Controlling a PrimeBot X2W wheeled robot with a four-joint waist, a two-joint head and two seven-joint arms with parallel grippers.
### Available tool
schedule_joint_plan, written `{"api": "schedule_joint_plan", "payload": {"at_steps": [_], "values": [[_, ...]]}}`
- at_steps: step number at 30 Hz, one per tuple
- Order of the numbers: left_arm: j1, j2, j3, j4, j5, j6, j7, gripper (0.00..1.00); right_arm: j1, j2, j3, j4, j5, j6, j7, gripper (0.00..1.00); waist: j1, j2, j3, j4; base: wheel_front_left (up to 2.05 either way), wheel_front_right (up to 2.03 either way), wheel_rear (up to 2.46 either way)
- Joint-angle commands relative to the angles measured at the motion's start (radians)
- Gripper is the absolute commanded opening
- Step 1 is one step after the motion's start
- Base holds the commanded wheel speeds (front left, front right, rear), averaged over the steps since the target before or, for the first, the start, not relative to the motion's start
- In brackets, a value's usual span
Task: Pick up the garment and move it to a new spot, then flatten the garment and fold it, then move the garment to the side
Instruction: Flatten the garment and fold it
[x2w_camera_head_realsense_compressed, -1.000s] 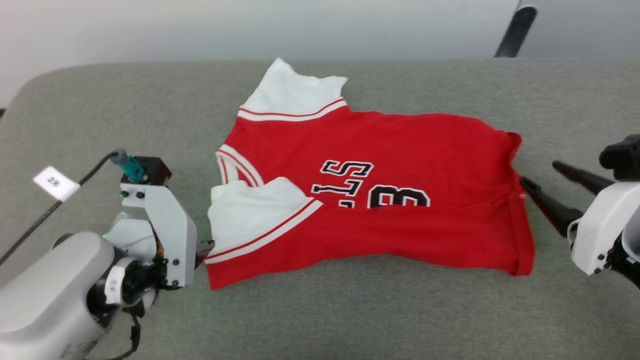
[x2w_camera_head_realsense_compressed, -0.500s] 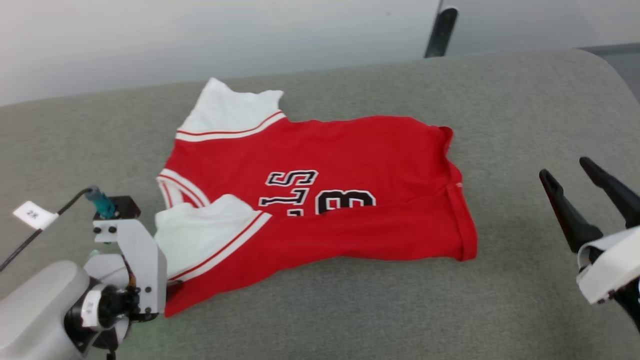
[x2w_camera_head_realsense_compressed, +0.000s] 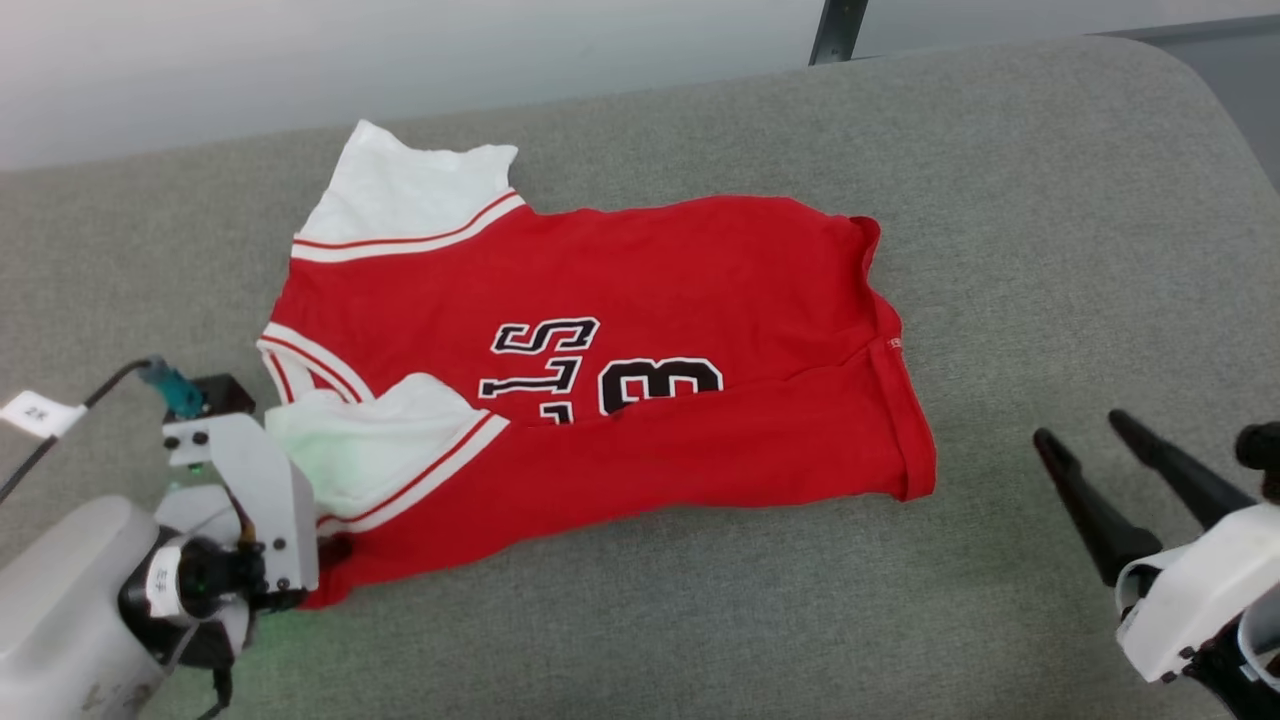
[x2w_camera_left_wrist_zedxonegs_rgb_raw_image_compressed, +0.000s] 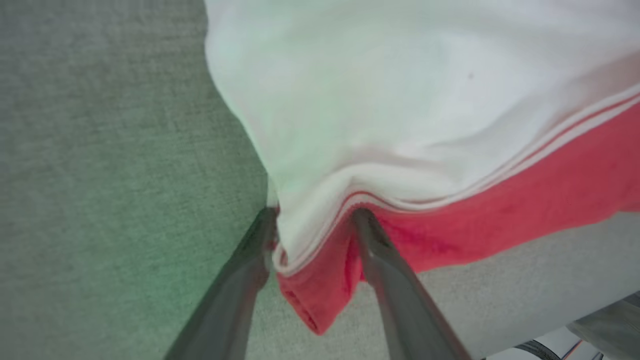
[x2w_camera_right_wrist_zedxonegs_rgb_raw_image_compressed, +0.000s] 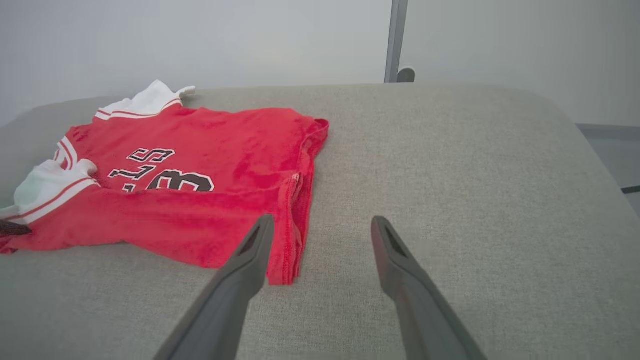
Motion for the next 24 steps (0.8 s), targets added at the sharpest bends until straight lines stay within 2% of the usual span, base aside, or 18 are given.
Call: {"api": "schedule_joint_plan", "payload": {"at_steps": [1, 7, 14, 24], "values": [[0.016, -0.043, -0.023, 0.019, 0.01, -0.007, -0.013, 0.0, -0.002, 0.005, 0.003, 0.006, 0.005, -0.001, 0.012, 1.0, 0.0, 0.0, 0.004, 0.003, 0.0, 0.0, 0.0], [-0.032, -0.063, -0.026, 0.05, 0.029, -0.026, -0.015, 0.0, -0.069, -0.005, 0.039, 0.061, 0.033, -0.001, 0.137, 1.0, 0.0, 0.0, 0.024, 0.031, 0.0, 0.0, 0.0], [-0.094, -0.119, -0.04, 0.069, 0.054, -0.049, -0.021, 0.0, -0.181, -0.028, 0.063, 0.166, 0.032, -0.001, 0.269, 1.0, 0.0, 0.0, 0.062, 0.086, 0.0, 0.0, 0.0], [-0.181, -0.202, -0.059, 0.128, 0.085, -0.088, -0.037, 0.0, -0.283, -0.003, 0.071, 0.32, 0.006, -0.001, 0.403, 1.0, 0.0, 0.0, 0.114, 0.166, 0.0, 0.0, 0.0]]}}
